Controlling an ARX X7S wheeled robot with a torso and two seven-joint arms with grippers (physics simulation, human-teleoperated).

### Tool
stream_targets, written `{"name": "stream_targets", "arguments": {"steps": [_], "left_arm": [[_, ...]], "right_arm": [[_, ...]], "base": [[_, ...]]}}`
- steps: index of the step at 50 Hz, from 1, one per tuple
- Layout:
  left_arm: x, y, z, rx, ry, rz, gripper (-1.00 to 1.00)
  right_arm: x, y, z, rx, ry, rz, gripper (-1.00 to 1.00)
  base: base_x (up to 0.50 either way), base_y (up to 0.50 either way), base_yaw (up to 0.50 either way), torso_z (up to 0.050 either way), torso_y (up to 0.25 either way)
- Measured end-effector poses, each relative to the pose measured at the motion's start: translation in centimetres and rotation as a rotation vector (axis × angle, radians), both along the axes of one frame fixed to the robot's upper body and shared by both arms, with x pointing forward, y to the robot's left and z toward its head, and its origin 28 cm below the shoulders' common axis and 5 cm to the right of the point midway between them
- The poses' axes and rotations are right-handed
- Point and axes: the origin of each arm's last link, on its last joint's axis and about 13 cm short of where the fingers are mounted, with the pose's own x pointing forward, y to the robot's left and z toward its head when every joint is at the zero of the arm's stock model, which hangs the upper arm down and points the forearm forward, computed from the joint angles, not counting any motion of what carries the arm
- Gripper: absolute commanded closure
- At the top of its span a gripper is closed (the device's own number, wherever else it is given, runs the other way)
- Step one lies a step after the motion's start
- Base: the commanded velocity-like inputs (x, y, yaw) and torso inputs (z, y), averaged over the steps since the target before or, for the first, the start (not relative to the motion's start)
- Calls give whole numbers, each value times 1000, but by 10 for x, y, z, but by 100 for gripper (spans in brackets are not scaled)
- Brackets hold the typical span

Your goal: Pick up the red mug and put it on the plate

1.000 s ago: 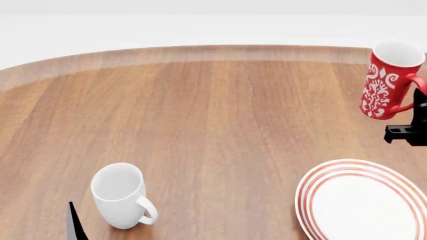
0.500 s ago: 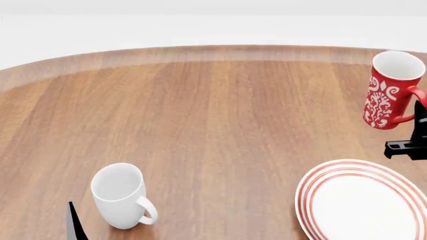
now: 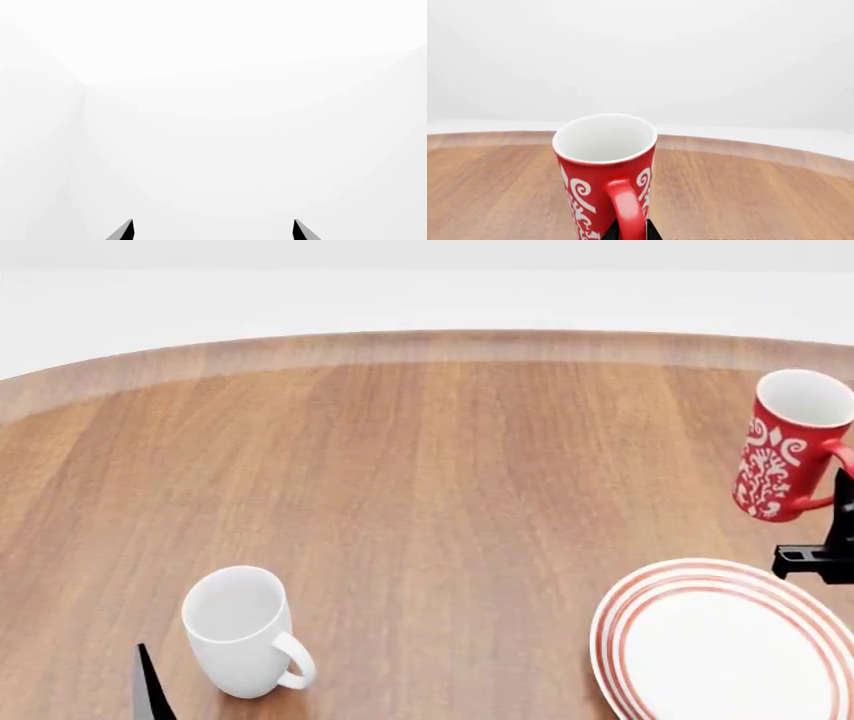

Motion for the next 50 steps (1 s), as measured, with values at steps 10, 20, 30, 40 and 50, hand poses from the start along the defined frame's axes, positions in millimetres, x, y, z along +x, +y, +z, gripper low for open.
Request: {"name": "stream_targets", "arguments": {"steps": [10,20,30,40,50], "left_arm": [[0,0,0,0,-5,0,-100],[0,0,0,7,-16,5,-100],[0,0,0,11,-26,8,-100],[1,0,0,11,-34,10,-100],[1,0,0,15,-40,10,-100]], "right_arm": [[-1,-1,-4,4,-7,-5,100],[-2,-1,-11,-3,0,-5,100],[-3,0,-18,-13,19,-8,100],[-2,2,-23,-19,36,-8,100],[-2,0,-28,-20,47,-18,100]], "base": [[0,0,0,0,0],[0,0,0,0,1],[0,0,0,0,0],[0,0,0,0,0],[0,0,0,0,1]]}}
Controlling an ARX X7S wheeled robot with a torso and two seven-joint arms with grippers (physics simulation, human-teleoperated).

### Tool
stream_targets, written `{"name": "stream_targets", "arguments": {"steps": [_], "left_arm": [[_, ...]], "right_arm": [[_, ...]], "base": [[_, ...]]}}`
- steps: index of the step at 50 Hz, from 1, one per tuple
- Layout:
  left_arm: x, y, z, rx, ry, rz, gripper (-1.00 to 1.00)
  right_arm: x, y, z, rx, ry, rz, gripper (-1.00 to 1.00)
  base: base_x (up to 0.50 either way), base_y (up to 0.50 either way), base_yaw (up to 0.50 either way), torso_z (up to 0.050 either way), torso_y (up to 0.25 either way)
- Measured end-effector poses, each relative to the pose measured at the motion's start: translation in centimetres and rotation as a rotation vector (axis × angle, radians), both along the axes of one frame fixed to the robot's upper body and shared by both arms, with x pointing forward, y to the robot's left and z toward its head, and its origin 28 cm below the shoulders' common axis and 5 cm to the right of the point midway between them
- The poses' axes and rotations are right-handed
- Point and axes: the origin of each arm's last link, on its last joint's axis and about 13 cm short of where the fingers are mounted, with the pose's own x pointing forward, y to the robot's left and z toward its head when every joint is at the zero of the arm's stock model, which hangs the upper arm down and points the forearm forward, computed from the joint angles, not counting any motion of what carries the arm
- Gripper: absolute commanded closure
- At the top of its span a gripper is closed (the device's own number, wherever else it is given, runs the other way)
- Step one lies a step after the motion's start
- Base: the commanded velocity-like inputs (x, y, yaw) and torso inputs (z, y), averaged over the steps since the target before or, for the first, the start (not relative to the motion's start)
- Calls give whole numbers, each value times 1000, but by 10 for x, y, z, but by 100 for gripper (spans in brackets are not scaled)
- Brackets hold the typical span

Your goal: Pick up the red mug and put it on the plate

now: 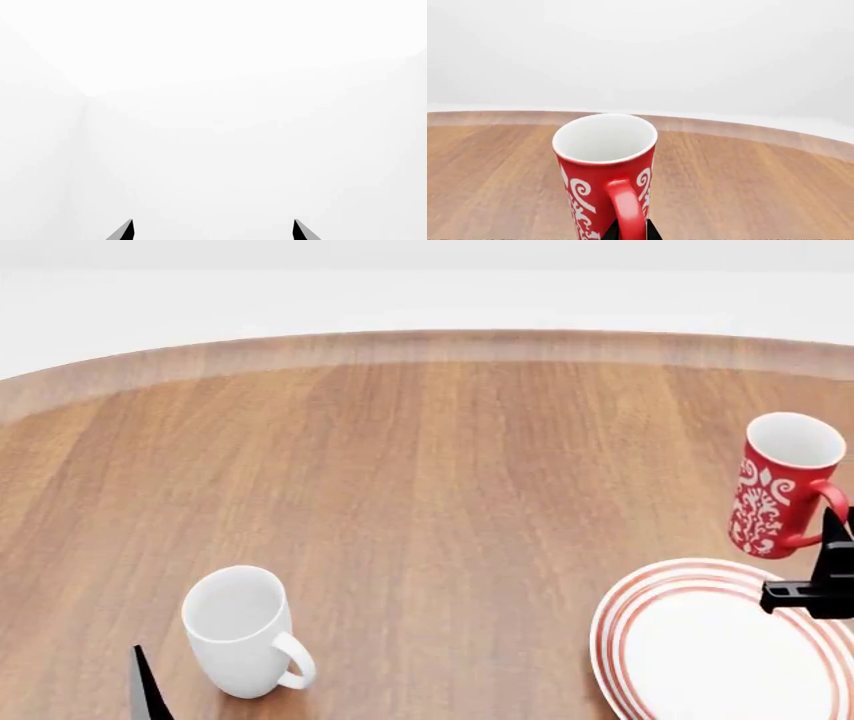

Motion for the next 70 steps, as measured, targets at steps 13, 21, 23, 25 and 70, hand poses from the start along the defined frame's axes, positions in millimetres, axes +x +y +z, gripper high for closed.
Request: {"name": "stream_targets", "arguments": {"steps": [13,21,23,25,70], "left_arm": [[0,0,0,9,-11,5,-100],[0,0,0,9,-16,4,-100],[0,0,0,9,-17,3,-100],[0,0,0,9,-18,2,-100],[0,0,0,6,-30,-5,-100]], "right_arm": [[0,-1,1,8,-8,-8,100],[0,-2,1,12,-14,-6,100],[0,-2,1,12,-16,-6,100],[-1,-2,1,13,-17,-6,100],[-1,0,-1,19,-17,-10,100]], "base": [[0,0,0,0,-22],[0,0,0,0,-98],[0,0,0,0,-99],[0,0,0,0,-99],[0,0,0,0,-98]]}}
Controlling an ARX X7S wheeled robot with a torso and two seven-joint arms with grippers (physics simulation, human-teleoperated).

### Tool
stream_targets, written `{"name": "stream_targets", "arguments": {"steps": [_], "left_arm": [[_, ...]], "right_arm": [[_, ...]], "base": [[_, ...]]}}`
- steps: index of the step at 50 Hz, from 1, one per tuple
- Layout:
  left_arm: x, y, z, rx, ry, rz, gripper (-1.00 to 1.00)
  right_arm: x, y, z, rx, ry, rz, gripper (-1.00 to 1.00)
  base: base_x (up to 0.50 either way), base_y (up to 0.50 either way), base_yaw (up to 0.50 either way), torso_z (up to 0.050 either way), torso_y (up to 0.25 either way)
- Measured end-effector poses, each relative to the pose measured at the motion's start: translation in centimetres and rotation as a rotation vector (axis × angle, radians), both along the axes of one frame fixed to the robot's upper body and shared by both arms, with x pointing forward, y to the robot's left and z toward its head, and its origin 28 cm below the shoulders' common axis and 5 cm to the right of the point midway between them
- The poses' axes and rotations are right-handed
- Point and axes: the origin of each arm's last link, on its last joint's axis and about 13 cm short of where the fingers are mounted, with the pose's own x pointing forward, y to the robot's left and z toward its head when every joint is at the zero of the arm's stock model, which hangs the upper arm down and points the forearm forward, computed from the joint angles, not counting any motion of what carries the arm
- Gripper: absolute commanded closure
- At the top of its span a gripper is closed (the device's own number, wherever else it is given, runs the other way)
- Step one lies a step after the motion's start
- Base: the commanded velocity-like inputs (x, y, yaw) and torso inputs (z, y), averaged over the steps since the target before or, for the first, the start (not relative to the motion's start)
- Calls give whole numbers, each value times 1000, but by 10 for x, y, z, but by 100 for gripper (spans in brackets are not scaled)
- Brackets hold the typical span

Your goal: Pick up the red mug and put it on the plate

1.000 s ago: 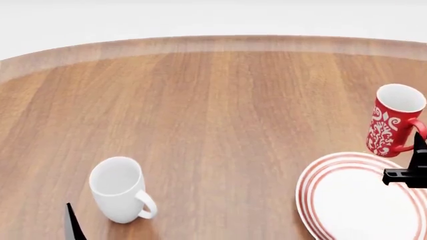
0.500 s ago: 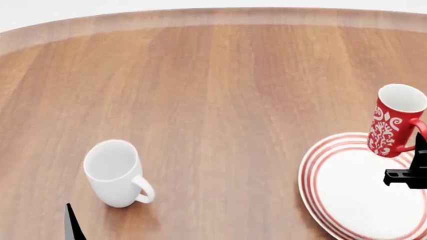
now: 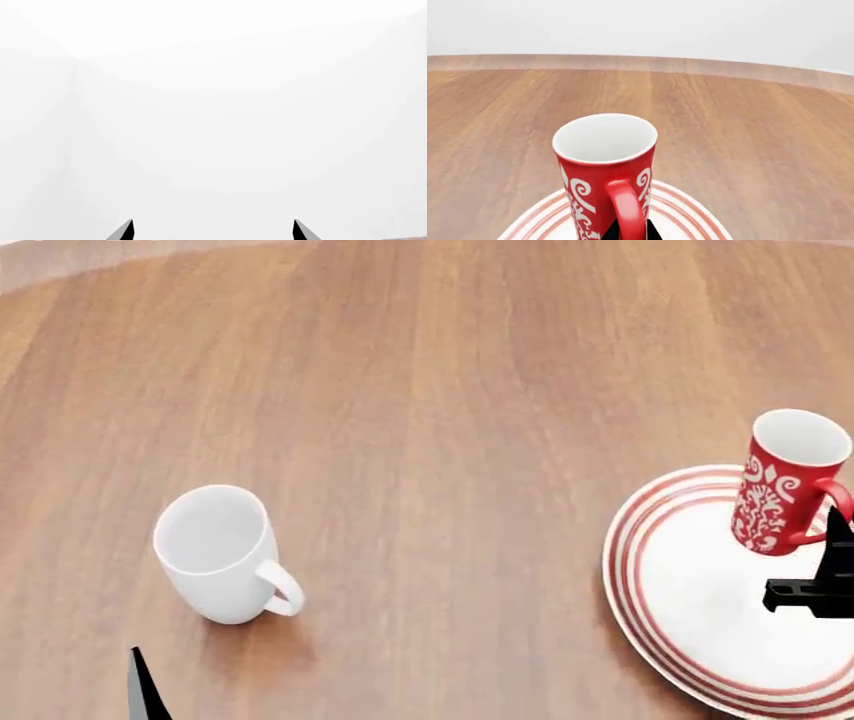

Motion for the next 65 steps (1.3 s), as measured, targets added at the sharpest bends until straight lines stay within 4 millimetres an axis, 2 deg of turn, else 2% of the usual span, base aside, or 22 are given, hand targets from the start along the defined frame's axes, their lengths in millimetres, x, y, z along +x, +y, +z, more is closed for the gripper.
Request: {"name": "stream_targets", "arguments": {"steps": [14,65], "left_arm": [[0,0,0,-1,-4,0,-100],[0,0,0,-9,-11,-8,-100]], "right_arm": [[1,0,0,-1,-2,-5,100],[-2,1,-13,7,20,-21,100]], "base": [[0,0,0,0,-94],[0,0,0,0,-7]]}}
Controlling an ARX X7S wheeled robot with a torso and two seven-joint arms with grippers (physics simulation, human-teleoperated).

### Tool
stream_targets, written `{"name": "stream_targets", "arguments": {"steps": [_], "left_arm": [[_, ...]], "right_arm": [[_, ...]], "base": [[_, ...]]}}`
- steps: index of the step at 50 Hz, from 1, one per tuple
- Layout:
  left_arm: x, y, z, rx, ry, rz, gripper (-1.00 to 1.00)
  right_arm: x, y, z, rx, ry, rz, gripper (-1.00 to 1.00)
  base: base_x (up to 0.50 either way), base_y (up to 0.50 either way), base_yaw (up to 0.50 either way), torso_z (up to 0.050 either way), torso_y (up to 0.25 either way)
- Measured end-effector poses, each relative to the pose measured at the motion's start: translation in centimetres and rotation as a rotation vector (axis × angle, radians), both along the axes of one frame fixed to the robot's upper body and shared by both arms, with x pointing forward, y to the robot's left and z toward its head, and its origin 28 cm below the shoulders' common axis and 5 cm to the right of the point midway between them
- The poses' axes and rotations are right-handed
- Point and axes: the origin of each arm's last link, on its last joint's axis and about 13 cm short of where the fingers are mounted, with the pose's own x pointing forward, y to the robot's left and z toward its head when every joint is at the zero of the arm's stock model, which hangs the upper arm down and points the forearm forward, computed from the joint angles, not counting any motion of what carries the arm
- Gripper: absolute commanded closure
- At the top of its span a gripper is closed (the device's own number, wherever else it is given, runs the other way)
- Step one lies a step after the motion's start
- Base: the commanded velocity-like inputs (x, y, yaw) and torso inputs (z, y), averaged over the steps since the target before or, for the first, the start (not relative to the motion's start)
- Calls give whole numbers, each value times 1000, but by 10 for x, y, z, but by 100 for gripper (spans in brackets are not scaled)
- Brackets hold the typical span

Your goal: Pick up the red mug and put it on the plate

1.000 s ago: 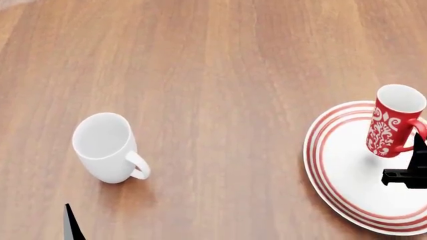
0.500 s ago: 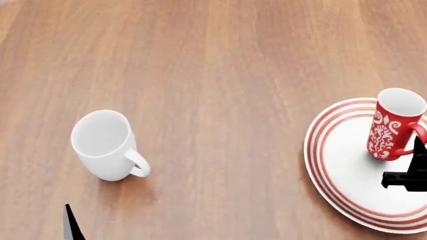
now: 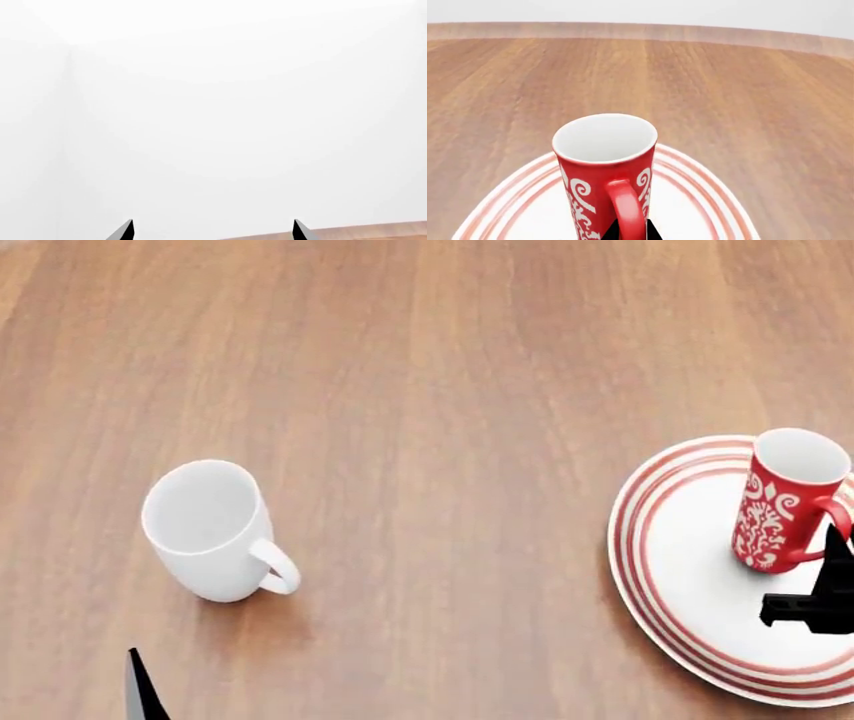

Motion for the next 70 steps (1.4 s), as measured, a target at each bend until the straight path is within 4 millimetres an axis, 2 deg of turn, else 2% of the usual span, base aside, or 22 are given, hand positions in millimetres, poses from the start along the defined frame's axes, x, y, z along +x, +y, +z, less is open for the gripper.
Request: {"name": "stream_targets", "arguments": {"steps": [33,34,70], "left_arm": [[0,0,0,-1,-9,-2,-100],[0,0,0,-1,-10,-2,-100],[0,0,0,2,-23,-6,-100]], "right_arm": [[-1,-2,-4,-2,0,5,100],[-1,-2,-4,-2,1,7,-100],[-15,-6,-7,9,17,54,-100]], "base": [[0,0,0,0,0],[0,0,0,0,0],[0,0,0,0,0]]}}
